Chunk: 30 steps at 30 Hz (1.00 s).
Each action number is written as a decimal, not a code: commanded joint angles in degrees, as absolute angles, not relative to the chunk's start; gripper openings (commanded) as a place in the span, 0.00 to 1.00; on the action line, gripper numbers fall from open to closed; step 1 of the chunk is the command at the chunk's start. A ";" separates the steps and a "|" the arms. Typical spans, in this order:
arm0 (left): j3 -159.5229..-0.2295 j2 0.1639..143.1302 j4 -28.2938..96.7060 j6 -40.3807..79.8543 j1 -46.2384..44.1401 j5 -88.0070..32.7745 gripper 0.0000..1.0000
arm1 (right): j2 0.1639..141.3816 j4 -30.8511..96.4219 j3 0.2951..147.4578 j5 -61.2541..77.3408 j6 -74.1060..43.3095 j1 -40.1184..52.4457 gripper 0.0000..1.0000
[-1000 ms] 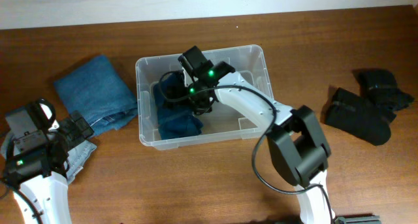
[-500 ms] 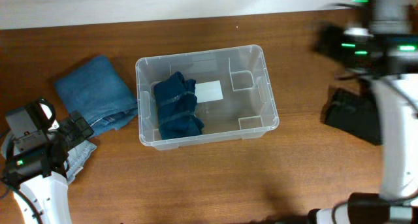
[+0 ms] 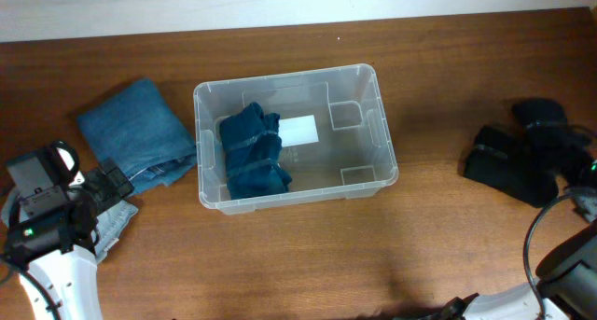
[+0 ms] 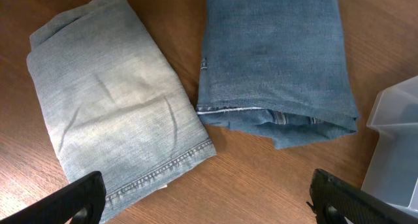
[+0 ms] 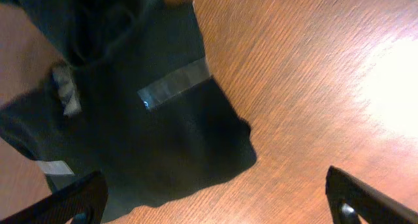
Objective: Pack container
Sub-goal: 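Move the right gripper back and grasp the black cloth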
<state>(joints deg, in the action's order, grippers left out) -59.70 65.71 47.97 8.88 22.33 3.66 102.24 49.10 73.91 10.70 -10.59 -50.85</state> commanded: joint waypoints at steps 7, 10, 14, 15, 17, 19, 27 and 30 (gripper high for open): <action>-61.04 65.69 47.86 9.41 22.72 3.86 0.99 | 109.49 36.58 63.70 23.22 -6.59 -50.85 1.00; -61.04 65.69 47.90 9.41 22.72 3.86 0.99 | 111.31 35.40 63.68 27.38 -6.20 -50.85 0.71; -61.04 65.69 48.07 9.39 22.72 3.86 0.99 | 109.67 35.62 64.12 35.33 -4.34 -50.83 0.21; -61.04 65.69 48.07 9.41 22.72 3.86 0.99 | 108.55 36.73 64.88 37.50 -3.31 -50.57 0.04; -61.04 65.69 48.07 9.41 22.72 3.86 0.99 | 105.93 39.07 67.09 39.09 -3.11 -49.45 0.04; -61.04 65.69 48.07 9.41 22.72 3.86 0.99 | 101.51 42.83 70.91 40.84 -0.91 -46.92 0.04; -61.04 65.69 48.07 9.41 22.72 3.86 0.99 | 83.83 53.78 87.88 39.86 1.52 -25.02 0.04; -61.04 65.69 48.07 9.39 22.72 3.86 0.99 | 81.38 52.69 88.62 36.21 1.56 -14.15 0.04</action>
